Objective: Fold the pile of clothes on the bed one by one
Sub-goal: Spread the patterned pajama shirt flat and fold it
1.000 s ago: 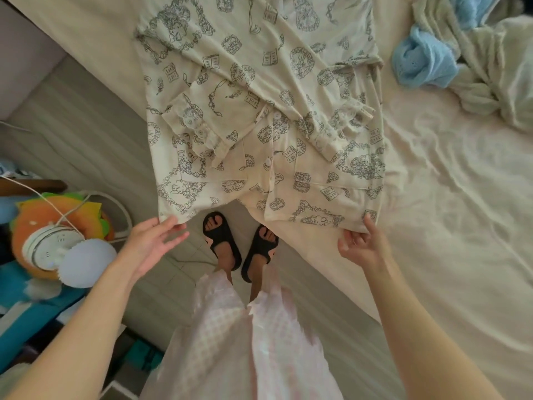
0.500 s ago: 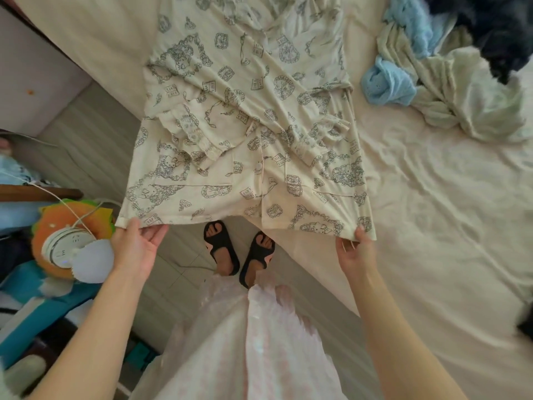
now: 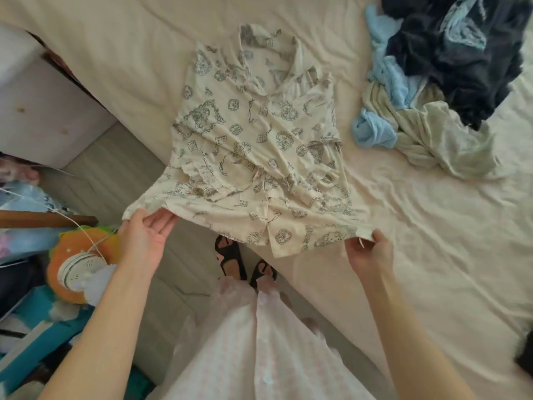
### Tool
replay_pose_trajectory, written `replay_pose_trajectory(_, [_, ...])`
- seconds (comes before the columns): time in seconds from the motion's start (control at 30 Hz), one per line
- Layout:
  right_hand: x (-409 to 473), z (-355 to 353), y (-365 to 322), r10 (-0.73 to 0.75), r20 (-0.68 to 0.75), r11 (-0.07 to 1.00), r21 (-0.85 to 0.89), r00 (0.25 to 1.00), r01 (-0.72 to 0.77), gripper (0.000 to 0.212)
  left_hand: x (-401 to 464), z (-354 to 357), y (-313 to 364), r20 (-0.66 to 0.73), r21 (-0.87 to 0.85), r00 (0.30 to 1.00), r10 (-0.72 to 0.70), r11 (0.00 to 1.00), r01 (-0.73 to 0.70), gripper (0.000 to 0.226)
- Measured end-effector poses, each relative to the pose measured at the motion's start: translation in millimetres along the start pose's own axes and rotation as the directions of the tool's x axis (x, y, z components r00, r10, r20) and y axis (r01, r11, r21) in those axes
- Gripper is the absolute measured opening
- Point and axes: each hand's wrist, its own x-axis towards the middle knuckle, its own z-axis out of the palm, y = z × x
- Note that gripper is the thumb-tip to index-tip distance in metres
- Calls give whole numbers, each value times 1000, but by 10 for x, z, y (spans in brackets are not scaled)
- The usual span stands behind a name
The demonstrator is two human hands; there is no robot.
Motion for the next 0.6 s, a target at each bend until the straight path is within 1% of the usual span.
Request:
replay_pose_trajectory(0.07, [3,252,-119,-29,21,999,35,999,28,11,79,242,145,57,-67,998,14,998,-10,20])
replay_pose_trajectory(0.17, [43,732,-286,-71,38,997,41,997,70,14,259,664,340,132,-133,991,25,991,-8,22])
replay_pose_trajectory(0.27, [159,1298,-452,-96,84,994,53,992,92,12,549,1138,539,182,-114,983,28,993,-7,30])
replay_pose_trajectory(0.43, [527,2373,-803,-131,180,986,125,975,110,22,1257,1969,955,201,-132,979,30,991,-3,41])
replay_pose_trajectory(0.5, [696,2815,-909,-159,196,980,150,968,131,22,1568,2285,1109,212,-120,977,31,993,-5,42])
replay_pose_trajectory(0.6, [946,3423,-1011,-205,230,966,202,951,159,17,2031,2757,1284,250,-94,967,42,995,-18,37])
